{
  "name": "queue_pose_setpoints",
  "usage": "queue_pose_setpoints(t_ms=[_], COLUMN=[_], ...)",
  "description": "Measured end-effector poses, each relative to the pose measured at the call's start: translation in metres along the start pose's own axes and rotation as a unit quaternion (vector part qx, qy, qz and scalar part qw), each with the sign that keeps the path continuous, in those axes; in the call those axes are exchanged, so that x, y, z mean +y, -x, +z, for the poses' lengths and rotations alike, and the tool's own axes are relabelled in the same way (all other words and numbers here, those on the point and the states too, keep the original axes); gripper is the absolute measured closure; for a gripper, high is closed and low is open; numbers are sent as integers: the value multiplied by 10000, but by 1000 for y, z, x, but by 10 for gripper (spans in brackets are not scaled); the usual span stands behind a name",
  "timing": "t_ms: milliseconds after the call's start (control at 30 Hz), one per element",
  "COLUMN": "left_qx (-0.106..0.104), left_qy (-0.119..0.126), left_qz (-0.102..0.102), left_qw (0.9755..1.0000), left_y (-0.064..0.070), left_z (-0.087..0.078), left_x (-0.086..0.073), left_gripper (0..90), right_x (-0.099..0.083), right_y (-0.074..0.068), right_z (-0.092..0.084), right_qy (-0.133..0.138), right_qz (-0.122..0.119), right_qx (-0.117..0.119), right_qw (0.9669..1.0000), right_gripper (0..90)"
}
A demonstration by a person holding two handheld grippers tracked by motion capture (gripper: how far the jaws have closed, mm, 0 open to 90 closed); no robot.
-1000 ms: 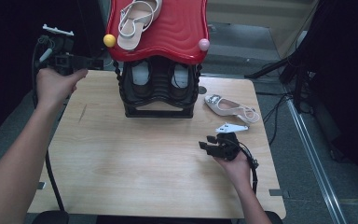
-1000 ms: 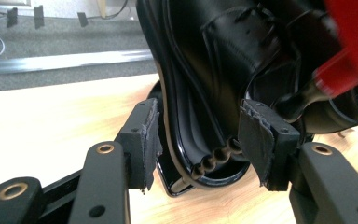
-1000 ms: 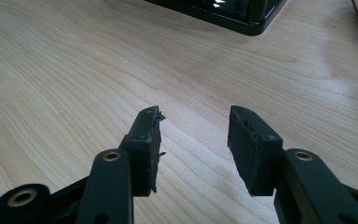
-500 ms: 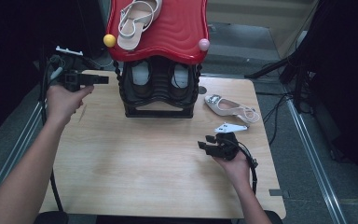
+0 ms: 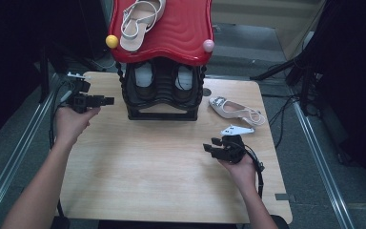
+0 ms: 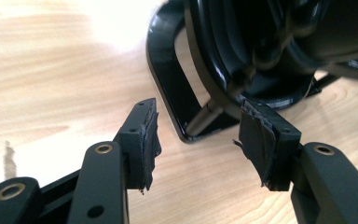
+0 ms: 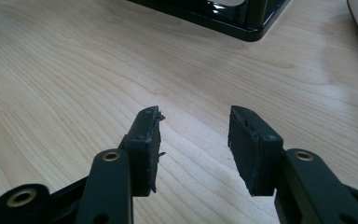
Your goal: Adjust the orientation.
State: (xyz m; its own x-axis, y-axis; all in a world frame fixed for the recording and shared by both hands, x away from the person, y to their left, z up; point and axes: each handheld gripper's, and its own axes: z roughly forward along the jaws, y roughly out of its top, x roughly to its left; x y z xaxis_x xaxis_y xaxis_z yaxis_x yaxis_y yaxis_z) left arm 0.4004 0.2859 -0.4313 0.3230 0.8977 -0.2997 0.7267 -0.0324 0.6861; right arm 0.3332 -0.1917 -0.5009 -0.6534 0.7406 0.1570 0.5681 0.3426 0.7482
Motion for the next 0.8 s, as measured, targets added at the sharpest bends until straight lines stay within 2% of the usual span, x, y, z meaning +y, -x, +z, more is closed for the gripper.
queue_pose_setpoints(t_ms=[67,133,200,500,800], left_qx=[16,-126,-74,-236,-183], left_qy=[-90,-105,-96,-193,-203], left_qz=[151,121,205,127,126], left_qw=[9998,9998,9997,9995,9995], left_y=[3,5,9,13,13], left_z=[2,3,5,12,15], left_x=[-7,-13,-21,-44,-68], left_gripper=[475,472,472,465,465], right_x=[0,0,0,0,0], right_y=[0,1,2,5,8], right_z=[0,0,-1,-3,-5], right_qy=[5,11,18,47,82], right_qz=[15,28,13,46,67], right_qx=[1,-8,-10,-54,-83], right_qw=[10000,10000,10000,10000,9999], right_gripper=[544,544,544,545,553])
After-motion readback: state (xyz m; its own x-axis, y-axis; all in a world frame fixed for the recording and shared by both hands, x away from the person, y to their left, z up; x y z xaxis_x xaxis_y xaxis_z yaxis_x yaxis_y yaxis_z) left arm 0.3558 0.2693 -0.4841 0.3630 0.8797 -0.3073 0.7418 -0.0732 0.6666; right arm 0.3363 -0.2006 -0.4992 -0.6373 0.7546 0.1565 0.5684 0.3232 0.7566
